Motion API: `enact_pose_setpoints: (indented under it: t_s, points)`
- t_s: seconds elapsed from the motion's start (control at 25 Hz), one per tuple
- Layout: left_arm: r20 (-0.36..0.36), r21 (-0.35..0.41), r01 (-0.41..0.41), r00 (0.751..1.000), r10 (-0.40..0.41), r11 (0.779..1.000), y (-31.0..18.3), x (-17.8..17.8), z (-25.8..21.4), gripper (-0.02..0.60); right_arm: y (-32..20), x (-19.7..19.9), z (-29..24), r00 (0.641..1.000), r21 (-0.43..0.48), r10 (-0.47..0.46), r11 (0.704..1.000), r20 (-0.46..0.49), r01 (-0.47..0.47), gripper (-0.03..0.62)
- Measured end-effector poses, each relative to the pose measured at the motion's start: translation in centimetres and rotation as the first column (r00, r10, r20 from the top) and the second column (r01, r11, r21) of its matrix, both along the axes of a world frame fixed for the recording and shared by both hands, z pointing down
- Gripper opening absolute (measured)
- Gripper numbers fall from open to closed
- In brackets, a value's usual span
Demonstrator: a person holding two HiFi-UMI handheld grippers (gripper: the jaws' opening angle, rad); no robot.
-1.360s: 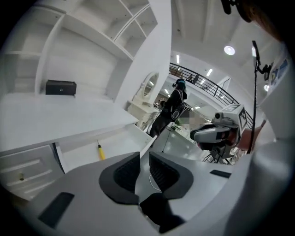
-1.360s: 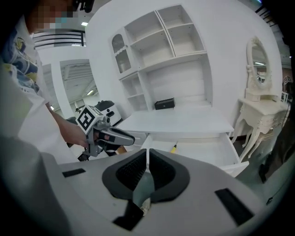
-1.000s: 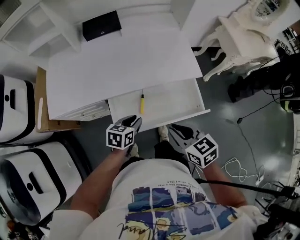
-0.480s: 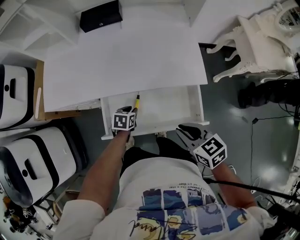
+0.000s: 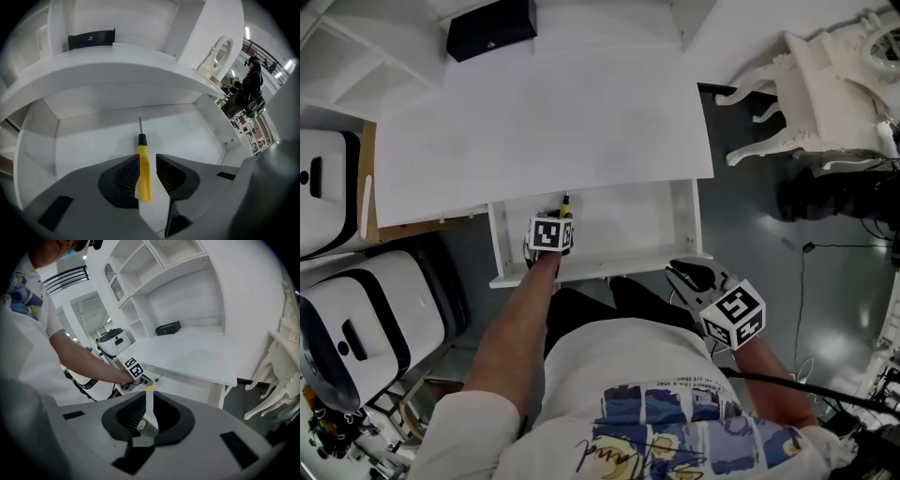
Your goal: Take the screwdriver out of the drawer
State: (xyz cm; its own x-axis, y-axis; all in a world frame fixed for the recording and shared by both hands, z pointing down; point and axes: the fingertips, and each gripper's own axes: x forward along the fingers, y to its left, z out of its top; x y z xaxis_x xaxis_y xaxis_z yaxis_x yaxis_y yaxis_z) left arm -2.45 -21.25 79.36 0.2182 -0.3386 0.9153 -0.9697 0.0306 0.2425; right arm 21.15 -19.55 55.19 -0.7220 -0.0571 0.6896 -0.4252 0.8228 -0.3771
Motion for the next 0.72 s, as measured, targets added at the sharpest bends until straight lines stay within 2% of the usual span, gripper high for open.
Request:
enact_pose_setpoints:
  t_s: [0.4, 0.72]
  points:
    - [0.043, -0.074, -0.016, 0.999, 0.019, 0.997, 0.0, -0.6, 1.9, 0.106, -1.8, 0.0, 0.3, 1.0, -0.009, -0.006, 1.0, -0.008, 0.006, 0.066]
    - [0.039, -0.085, -0.004, 0.999, 0.008, 0.996, 0.2, -0.7, 1.8, 0.089, -2.4, -0.3, 0.7, 1.0, -0.021, -0.017, 1.0, -0.009, 0.017, 0.066]
